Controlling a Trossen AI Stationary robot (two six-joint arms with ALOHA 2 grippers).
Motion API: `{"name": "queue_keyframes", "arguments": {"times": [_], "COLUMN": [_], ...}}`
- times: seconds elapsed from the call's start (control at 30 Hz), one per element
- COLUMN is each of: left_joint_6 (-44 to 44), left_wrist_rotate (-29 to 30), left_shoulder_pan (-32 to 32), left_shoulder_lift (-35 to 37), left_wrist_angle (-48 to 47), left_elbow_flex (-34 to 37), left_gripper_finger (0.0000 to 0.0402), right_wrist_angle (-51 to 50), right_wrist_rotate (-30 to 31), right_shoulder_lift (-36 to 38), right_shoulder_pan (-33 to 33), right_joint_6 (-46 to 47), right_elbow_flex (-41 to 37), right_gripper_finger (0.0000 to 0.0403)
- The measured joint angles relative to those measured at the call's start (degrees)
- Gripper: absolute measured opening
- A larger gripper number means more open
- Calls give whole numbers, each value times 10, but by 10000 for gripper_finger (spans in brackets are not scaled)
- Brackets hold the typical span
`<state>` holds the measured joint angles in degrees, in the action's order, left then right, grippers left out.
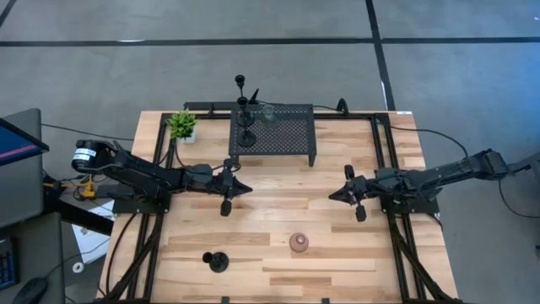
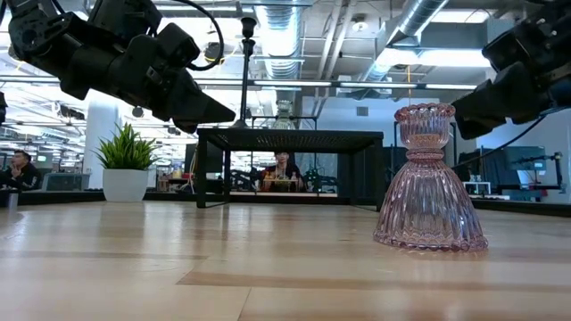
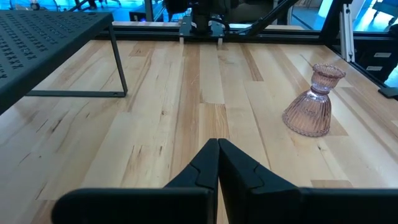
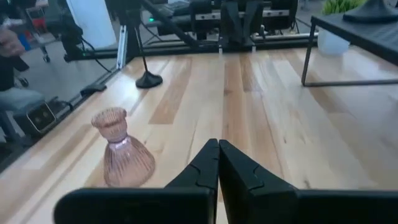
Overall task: Pick & Place candle stick holders
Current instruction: Put the pink glass candle holder on the shelf
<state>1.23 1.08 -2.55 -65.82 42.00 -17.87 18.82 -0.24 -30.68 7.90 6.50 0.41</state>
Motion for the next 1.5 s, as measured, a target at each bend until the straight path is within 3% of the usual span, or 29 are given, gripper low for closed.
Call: {"name": "queue_keyframes", "arguments": {"times": [0.23,0.4,0.9,1.17,1.5], "left_joint_6": [0,0,0,0,0], "left_wrist_rotate": [0,0,0,0,0], "left_shoulder_pan": [0,0,0,0,0], "left_shoulder_lift": [0,0,0,0,0], "left_wrist_angle": [0,0,0,0,0], "left_elbow_flex": [0,0,0,0,0], "left_gripper_finger": [8,8,8,8,8], "right_wrist_angle": [5,14,24,165,181], "right_wrist_rotate": [-50,-43,-42,-42,-42], "right_shoulder_lift": [-10,-29,-201,-300,-445], "right_shoulder_pan": [0,0,48,75,80], "right_joint_6": [7,18,6,7,105], "right_elbow_flex": [0,1,47,51,100], "right_gripper_finger": [1,11,155,197,240]}}
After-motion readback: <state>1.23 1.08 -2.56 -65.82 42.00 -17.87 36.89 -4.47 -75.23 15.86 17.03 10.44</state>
